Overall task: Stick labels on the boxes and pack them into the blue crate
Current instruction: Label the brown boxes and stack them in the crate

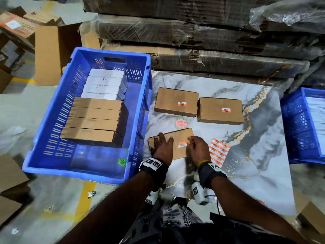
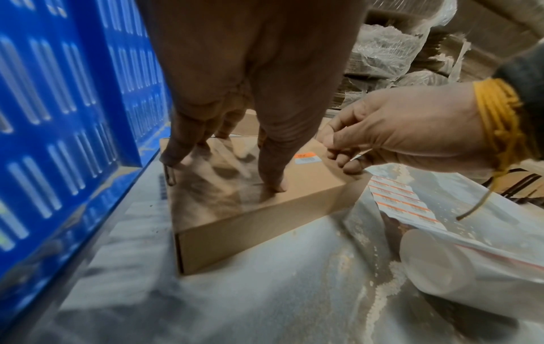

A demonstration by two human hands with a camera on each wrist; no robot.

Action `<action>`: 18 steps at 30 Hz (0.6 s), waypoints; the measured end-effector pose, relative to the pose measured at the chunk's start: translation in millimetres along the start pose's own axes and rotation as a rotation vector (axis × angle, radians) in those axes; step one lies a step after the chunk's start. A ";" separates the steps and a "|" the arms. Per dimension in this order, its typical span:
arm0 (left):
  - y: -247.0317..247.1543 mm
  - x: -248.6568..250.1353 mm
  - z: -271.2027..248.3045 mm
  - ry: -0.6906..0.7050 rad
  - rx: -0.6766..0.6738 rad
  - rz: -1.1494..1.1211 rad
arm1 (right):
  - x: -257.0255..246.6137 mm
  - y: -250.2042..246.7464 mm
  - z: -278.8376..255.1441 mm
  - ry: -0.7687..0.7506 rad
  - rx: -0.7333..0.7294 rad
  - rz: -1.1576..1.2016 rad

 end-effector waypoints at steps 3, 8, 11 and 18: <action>1.5 -0.6 1.2 0.001 0.006 0.016 | 0.9 8.8 0.6 0.043 -0.038 -0.026; 1.6 -0.6 0.6 -0.002 0.012 0.012 | 0.9 11.8 7.8 0.125 -0.018 -0.028; 2.3 -1.3 1.4 -0.005 -0.005 -0.002 | 1.6 12.5 12.4 0.161 -0.027 -0.047; 2.6 -1.2 2.4 -0.016 -0.007 0.005 | 3.2 16.1 14.2 0.142 -0.105 -0.111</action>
Point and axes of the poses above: each hand's wrist, its own z-axis towards the middle knuckle, its own y-axis out of the palm, x = y × z, the point moved 10 cm from there along z, towards the middle knuckle, and after that the axes turned 1 degree about -x, right-handed, at the moved point
